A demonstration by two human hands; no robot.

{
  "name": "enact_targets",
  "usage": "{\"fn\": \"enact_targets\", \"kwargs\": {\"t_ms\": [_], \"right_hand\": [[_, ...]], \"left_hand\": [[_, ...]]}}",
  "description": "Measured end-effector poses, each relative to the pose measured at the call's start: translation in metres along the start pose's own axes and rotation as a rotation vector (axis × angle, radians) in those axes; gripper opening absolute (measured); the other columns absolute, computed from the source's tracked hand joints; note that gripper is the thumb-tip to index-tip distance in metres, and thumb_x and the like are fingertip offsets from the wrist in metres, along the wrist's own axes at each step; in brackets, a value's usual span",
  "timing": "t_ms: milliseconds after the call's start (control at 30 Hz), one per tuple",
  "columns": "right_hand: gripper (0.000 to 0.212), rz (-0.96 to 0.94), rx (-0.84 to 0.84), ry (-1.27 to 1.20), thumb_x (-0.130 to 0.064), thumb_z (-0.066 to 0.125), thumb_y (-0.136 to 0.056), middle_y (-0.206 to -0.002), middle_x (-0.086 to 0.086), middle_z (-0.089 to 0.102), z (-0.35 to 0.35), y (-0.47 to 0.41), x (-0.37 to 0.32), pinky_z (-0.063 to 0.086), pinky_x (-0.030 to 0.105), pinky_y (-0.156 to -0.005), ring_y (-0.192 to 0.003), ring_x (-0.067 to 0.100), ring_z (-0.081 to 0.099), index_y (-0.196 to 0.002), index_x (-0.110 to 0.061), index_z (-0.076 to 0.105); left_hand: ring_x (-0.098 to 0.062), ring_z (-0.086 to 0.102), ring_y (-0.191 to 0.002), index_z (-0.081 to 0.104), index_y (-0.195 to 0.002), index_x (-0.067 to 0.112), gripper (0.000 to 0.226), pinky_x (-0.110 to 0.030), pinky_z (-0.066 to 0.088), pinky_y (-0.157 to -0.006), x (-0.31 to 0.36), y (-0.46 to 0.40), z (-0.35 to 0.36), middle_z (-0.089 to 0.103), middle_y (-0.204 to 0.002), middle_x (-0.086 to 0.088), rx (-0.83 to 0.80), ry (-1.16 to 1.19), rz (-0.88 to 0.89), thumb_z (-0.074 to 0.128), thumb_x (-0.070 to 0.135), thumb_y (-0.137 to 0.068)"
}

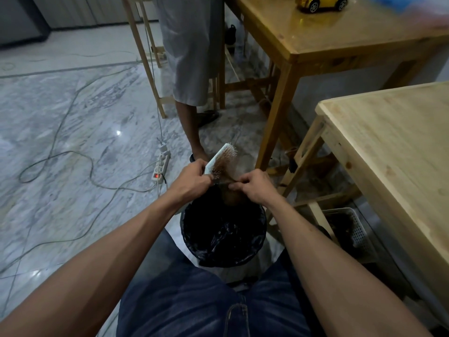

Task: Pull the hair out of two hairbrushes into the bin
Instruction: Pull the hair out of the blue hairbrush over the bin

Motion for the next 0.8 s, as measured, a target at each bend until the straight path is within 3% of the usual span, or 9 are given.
{"fn": "enact_targets", "kwargs": {"t_ms": [167,333,467,567,700,800], "right_hand": [[0.027,0.128,0.003,0.143,-0.045,0.083,-0.079,-0.097,-0.001,0.076,0.010,-0.003,0.036,0.058,0.042,-0.088,-0.092,0.018,0.069,-0.098,-0.025,0.082],[0.031,0.196,0.001,0.121,-0.037,0.083,-0.082,-0.114,0.000,0.072,0.009,0.006,0.064,0.054,0.037,-0.092,-0.109,0.019,0.065,-0.109,-0.021,0.080],[0.054,0.183,-0.137,0.076,-0.035,0.084,-0.082,-0.130,0.002,0.067,0.019,0.004,0.051,0.048,0.032,-0.096,-0.123,0.021,0.061,-0.131,-0.020,0.069],[0.078,0.091,-0.186,-0.122,-0.032,0.087,-0.076,-0.137,-0.001,0.061,0.020,0.005,0.031,0.044,0.033,-0.107,-0.128,0.018,0.057,-0.146,-0.024,0.054],[0.069,-0.033,-0.122,-0.321,-0.046,0.085,-0.075,-0.133,-0.005,0.064,0.007,0.003,0.001,0.045,0.036,-0.108,-0.122,0.012,0.060,-0.138,-0.029,0.062],[0.048,-0.085,-0.084,-0.353,-0.047,0.083,-0.078,-0.116,-0.007,0.076,0.005,0.002,-0.013,0.052,0.034,-0.103,-0.109,0.008,0.070,-0.121,-0.027,0.075]], "left_hand": [[-0.019,0.056,-0.064,0.061,-0.096,0.020,0.026,-0.033,0.042,-0.057,-0.003,0.002,0.001,0.069,-0.087,-0.010,-0.015,0.086,-0.042,0.061,0.024,-0.071],[-0.022,0.048,-0.054,0.061,-0.088,0.012,0.013,-0.036,0.036,-0.053,-0.001,-0.003,-0.018,0.061,-0.065,-0.010,-0.007,0.174,-0.060,0.062,0.010,-0.075],[-0.022,0.050,-0.052,0.062,-0.085,0.013,0.018,-0.035,0.039,-0.051,0.002,0.001,-0.015,0.060,-0.064,-0.015,0.002,0.171,-0.045,0.063,0.016,-0.068],[-0.023,0.053,-0.054,0.059,-0.090,0.013,0.014,-0.035,0.043,-0.052,0.002,0.002,-0.010,0.063,-0.070,-0.017,-0.008,0.164,-0.048,0.063,0.012,-0.077],[-0.024,0.056,-0.055,0.060,-0.094,0.010,0.022,-0.037,0.047,-0.052,0.008,0.006,-0.006,0.065,-0.067,-0.011,-0.033,0.128,-0.027,0.061,0.018,-0.073],[-0.023,0.059,-0.054,0.060,-0.097,0.008,0.027,-0.036,0.049,-0.052,0.015,0.011,-0.002,0.063,-0.065,-0.010,-0.065,0.062,0.001,0.060,0.017,-0.073]]}}
Point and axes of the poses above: each hand's wrist, its own y-axis away from the middle knuckle, its own z-axis out of the palm, x = y × z, the point moved 8 cm from there along -y, towards the middle knuckle
